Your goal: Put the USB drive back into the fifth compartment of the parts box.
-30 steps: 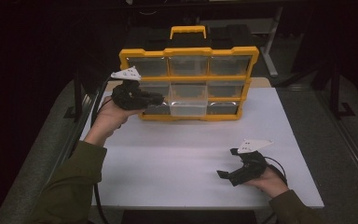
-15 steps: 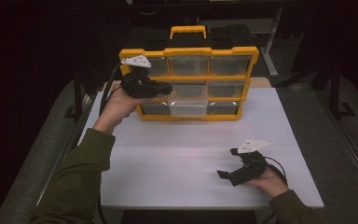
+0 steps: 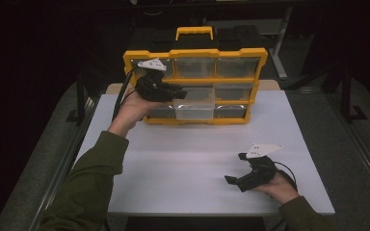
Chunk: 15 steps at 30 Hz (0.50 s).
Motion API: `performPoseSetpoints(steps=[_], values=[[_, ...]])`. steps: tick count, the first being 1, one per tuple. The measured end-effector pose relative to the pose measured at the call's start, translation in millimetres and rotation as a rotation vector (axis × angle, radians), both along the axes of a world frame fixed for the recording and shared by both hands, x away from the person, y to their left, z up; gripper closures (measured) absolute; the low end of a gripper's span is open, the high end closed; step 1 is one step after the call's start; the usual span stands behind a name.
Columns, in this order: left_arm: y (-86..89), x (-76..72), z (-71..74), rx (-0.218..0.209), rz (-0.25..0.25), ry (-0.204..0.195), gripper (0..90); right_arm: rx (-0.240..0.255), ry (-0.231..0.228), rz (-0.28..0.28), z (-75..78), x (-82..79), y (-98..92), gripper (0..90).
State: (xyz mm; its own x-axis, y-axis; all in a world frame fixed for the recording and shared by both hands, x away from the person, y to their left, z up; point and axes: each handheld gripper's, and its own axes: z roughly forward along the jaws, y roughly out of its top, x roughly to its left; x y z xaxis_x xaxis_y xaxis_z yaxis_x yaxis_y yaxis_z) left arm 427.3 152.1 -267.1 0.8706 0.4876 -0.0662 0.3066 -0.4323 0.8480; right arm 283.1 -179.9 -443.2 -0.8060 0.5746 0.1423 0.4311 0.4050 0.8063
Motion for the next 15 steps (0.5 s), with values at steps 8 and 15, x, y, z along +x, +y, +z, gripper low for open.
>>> performPoseSetpoints(steps=[8,15], values=[[19.1,-8.9,-2.7,-0.02,-0.01,-0.003,42.9,-0.003,0.004,0.0,-0.2,-0.1,0.9,0.0],[33.2,-19.9,-5.3,-0.001,-0.013,-0.02,32.6,-0.005,0.003,0.001,-0.3,0.1,1.0,0.0]])
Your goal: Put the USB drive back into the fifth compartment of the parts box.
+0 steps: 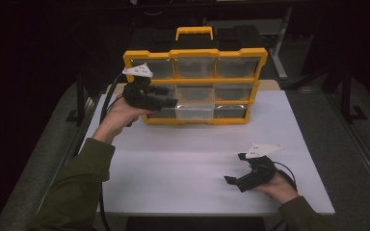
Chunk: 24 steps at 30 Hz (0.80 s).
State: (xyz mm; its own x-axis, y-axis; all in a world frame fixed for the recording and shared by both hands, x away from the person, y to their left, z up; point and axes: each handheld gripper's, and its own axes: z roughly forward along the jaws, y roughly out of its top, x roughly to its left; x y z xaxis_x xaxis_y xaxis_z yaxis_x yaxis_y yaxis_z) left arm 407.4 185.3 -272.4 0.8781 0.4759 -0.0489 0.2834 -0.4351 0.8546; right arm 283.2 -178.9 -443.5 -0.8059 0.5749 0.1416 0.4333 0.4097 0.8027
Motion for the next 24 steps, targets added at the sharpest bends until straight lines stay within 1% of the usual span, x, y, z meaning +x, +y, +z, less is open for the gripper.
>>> performPoseSetpoints(steps=[1,2,4,5,6,8,9,10,12,13,14,15,17,18,20,24], values=[[5.7,-3.8,-2.5,0.001,0.0,0.0,32.6,0.0,0.0,0.0,0.0,0.0,0.0,0.0],[7.8,-5.4,-4.3,0.005,-0.001,0.003,28.9,0.0,0.0,0.001,-0.1,0.1,0.0,0.0],[11.2,-8.6,-8.9,0.018,-0.006,0.006,25.7,0.0,0.003,-0.001,0.0,0.1,0.0,0.0],[11.2,-8.6,-8.9,0.018,-0.006,0.006,23.5,0.0,0.003,-0.001,0.0,0.1,0.0,0.0],[12.9,-10.9,-12.0,0.031,-0.006,0.004,21.6,-0.001,0.001,0.0,-0.1,0.3,0.1,0.0],[15.8,-14.7,-17.0,0.041,-0.005,0.001,20.8,-0.001,0.0,0.0,-0.1,0.3,0.2,0.0],[15.8,-14.7,-17.0,0.041,-0.005,0.001,19.6,-0.001,0.0,0.0,-0.1,0.3,0.2,0.0],[19.2,-19.5,-23.6,0.046,-0.003,0.003,19.6,-0.001,0.0,0.0,-0.2,0.4,0.2,0.0],[21.6,-22.6,-28.3,0.051,-0.002,0.002,16.3,-0.001,0.001,0.0,-0.2,0.4,0.3,0.0],[21.6,-22.6,-28.3,0.051,-0.002,0.002,15.4,-0.001,0.001,0.0,-0.2,0.4,0.3,0.0],[24.6,-26.8,-34.8,0.061,0.0,0.004,13.6,-0.001,0.001,0.0,-0.2,0.4,0.2,0.0],[24.6,-26.8,-34.8,0.061,0.0,0.004,13.5,-0.001,0.001,0.0,-0.2,0.4,0.2,0.0],[27.8,-32.0,-42.7,0.066,0.0,0.004,11.8,-0.001,0.003,-0.001,-0.2,0.3,0.3,0.0],[27.8,-32.0,-42.7,0.066,0.0,0.004,10.8,-0.001,0.003,-0.001,-0.2,0.3,0.3,0.0],[29.4,-36.3,-48.7,0.077,0.0,0.003,9.4,-0.001,0.004,-0.002,-0.2,0.3,0.3,0.0],[32.7,-44.3,-57.9,0.086,-0.007,0.0,5.5,-0.002,0.003,-0.001,-0.1,0.4,0.3,0.0]])
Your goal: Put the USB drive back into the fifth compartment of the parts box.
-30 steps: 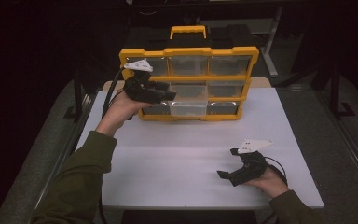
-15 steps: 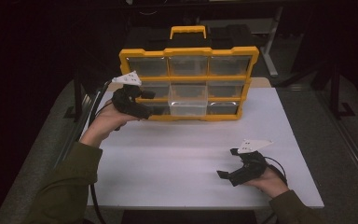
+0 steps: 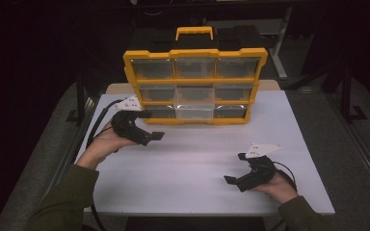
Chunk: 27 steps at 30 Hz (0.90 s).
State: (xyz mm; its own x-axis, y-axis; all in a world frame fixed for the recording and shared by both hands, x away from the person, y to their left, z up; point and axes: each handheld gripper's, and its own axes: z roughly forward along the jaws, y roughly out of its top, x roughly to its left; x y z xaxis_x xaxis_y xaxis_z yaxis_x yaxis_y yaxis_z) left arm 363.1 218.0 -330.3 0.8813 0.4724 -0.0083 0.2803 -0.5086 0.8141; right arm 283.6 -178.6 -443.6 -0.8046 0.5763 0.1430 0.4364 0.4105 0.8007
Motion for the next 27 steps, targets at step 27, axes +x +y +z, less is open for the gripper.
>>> performPoseSetpoints(steps=[27], values=[[36.1,-47.2,-77.8,-0.013,0.036,0.031,0.0,0.0,-0.002,-0.003,-0.1,0.0,0.2,0.0]])
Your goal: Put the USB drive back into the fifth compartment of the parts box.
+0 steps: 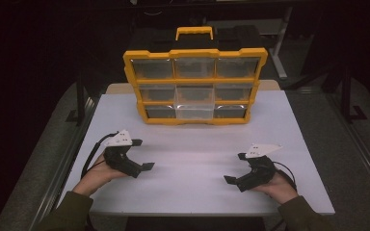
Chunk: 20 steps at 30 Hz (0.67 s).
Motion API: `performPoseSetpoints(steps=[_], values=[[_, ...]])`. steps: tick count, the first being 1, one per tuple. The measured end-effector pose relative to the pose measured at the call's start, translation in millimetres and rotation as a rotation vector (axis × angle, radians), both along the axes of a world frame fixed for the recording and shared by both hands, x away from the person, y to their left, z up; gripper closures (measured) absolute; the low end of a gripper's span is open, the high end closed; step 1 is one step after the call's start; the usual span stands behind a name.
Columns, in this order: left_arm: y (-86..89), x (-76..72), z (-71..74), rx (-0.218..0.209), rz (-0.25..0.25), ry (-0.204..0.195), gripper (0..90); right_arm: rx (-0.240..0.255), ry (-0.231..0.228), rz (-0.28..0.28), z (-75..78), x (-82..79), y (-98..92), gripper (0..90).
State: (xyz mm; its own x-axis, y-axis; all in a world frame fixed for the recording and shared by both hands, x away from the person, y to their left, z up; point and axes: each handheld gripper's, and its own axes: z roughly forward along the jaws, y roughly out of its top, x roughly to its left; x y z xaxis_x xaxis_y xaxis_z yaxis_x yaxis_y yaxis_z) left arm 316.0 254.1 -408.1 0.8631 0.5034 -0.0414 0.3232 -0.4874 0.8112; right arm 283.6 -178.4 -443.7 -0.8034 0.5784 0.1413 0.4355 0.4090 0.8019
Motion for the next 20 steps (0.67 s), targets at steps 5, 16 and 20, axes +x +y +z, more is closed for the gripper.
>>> performPoseSetpoints(steps=[5,16,20], values=[[4.7,-5.7,-9.2,0.007,0.011,-0.008,0.0,0.001,-0.001,-0.001,0.2,-0.2,-0.2,0.0],[5.1,-12.3,-30.5,0.042,0.001,0.01,0.0,0.0,-0.001,-0.004,0.2,-0.6,0.0,0.0],[5.0,-12.3,-30.7,0.045,0.001,0.01,0.0,0.0,-0.002,-0.004,0.2,-0.7,-0.1,0.0]])
